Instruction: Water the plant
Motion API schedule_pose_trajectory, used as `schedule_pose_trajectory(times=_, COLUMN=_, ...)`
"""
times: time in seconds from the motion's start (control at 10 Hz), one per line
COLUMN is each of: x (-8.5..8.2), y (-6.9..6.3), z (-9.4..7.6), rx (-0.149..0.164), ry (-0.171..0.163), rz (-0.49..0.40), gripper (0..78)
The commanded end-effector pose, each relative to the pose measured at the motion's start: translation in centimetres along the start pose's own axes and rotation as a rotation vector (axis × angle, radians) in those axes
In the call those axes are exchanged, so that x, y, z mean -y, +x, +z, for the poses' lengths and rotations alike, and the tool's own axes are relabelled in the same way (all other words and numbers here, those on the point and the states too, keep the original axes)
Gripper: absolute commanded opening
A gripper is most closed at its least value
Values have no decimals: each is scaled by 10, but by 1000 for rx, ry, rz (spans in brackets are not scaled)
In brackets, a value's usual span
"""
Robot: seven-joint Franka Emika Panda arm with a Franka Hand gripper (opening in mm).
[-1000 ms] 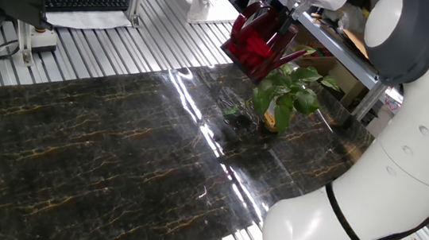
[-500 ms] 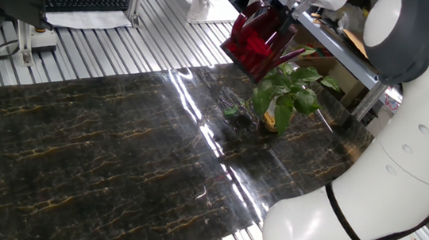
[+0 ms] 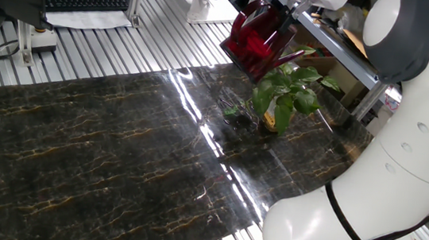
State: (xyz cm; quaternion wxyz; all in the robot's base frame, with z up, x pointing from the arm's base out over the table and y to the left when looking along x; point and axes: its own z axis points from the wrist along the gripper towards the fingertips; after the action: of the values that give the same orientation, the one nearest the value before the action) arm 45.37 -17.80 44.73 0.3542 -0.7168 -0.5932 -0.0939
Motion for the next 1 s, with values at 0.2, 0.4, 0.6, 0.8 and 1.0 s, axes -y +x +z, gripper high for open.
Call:
schedule_pose_trajectory(times=0.2, x=3, y=-5, z=-3, rx=-25, ry=2, rz=13, gripper=11)
schedule_pose_trajectory(times=0.4, x=3, y=-9, z=-4, rx=-32, ry=2, rz=4, gripper=11)
schedule_pose_trajectory(times=0.6, x=4, y=-9, z=-4, rx=-39, ry=1, rz=6, gripper=11)
schedule_pose_trajectory(times=0.8, x=4, y=-9, z=-4, rx=-40, ry=1, rz=0, gripper=11)
schedule_pose_trajectory(times=1.0, x=4, y=-9, z=-4, rx=-43, ry=1, rz=2, gripper=11)
